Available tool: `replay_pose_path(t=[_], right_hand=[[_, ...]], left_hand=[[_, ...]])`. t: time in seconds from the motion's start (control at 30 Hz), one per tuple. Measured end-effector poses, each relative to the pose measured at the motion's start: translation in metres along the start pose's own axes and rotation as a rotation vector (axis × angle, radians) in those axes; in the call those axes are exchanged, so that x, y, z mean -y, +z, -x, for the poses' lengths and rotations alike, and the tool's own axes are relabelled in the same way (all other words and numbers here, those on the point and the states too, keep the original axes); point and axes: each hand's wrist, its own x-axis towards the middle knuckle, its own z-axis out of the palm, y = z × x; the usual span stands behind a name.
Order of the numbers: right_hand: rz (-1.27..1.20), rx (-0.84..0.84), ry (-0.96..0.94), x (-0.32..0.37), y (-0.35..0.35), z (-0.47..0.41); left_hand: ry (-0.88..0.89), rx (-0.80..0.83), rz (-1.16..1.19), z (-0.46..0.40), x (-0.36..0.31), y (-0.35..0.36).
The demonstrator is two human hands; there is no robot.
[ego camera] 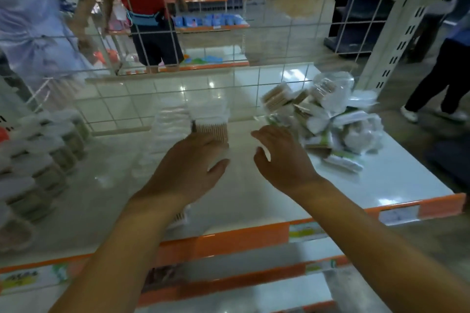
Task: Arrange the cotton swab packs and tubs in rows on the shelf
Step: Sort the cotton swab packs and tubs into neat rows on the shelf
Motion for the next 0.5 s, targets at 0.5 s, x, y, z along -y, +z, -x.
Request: replay_pose_path(t=[0.5], right_hand=[[0.027,0.000,0.257,-0.143,-0.055,0.047]], left_hand=[[0.028,0.106,0.123,-0.080,-0.096,0.106]])
